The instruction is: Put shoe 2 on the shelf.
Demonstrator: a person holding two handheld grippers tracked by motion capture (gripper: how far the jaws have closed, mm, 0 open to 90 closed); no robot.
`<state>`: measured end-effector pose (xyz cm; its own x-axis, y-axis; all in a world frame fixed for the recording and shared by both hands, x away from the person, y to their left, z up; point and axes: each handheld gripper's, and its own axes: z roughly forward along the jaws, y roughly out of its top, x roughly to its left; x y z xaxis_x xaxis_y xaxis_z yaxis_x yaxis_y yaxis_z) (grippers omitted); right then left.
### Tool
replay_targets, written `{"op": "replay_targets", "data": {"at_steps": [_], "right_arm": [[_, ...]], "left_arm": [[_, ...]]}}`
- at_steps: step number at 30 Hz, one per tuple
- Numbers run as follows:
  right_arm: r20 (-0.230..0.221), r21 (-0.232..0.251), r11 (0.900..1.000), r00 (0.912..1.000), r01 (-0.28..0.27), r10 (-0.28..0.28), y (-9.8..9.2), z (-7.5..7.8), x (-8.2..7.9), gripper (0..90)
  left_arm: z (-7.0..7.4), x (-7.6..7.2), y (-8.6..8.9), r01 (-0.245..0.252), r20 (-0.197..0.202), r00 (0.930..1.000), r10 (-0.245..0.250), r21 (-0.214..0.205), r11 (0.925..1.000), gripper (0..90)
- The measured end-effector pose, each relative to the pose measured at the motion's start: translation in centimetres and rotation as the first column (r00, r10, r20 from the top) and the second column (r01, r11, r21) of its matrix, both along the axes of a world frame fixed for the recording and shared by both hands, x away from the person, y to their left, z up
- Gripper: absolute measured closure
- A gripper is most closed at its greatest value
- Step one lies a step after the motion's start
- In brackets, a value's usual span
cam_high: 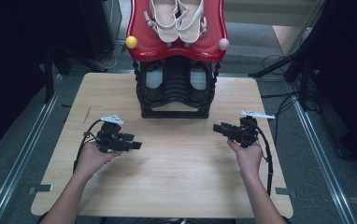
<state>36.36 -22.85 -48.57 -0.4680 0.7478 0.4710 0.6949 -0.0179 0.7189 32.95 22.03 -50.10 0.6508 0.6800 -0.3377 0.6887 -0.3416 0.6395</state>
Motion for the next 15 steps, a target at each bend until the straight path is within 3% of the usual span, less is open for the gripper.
{"op": "replay_targets", "data": {"at_steps": [15], "right_arm": [[0.008,-0.036,0.9979,0.9985,-0.055,0.055,1.1,-0.7,-0.6,50.2]], "left_arm": [[-0.1,0.0,-0.3,0.012,0.008,0.9999,-0.012,0.004,0.9999,38.2]]}}
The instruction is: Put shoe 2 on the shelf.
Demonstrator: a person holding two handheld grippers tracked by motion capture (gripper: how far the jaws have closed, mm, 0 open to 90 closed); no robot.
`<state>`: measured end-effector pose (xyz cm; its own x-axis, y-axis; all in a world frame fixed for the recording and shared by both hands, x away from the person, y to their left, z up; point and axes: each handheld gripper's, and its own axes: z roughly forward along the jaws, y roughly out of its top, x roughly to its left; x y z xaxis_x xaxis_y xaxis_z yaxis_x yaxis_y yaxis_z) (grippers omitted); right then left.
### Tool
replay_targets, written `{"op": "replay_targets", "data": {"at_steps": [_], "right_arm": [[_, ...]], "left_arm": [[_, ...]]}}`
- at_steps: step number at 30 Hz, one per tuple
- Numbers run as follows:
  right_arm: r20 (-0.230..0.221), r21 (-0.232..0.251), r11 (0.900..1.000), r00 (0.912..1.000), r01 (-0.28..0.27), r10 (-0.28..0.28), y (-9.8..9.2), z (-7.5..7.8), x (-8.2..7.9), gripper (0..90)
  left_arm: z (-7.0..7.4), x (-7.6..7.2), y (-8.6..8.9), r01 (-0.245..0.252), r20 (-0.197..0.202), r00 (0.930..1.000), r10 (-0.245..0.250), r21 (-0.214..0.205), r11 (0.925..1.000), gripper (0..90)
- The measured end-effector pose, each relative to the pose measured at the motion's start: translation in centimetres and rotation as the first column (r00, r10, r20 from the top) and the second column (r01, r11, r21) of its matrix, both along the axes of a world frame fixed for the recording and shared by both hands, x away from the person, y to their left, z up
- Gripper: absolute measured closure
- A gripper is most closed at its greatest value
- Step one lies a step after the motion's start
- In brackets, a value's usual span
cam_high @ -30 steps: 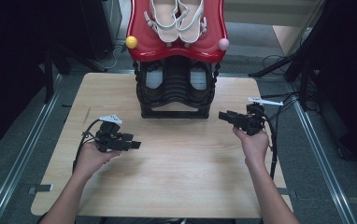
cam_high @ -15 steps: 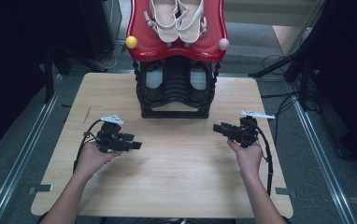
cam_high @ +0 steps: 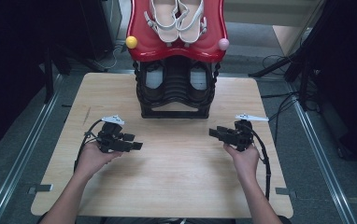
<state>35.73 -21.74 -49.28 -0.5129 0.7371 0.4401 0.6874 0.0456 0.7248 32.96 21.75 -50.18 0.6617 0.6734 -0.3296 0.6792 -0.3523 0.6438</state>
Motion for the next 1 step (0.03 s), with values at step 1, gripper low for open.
{"op": "replay_targets", "data": {"at_steps": [1], "right_arm": [[0.001,0.001,1.0000,1.0000,-0.001,0.001,0.01,0.07,-0.06,50.2]], "left_arm": [[-0.03,0.00,-0.06,0.003,0.000,1.0000,-0.003,0.008,1.0000,38.0]]}}
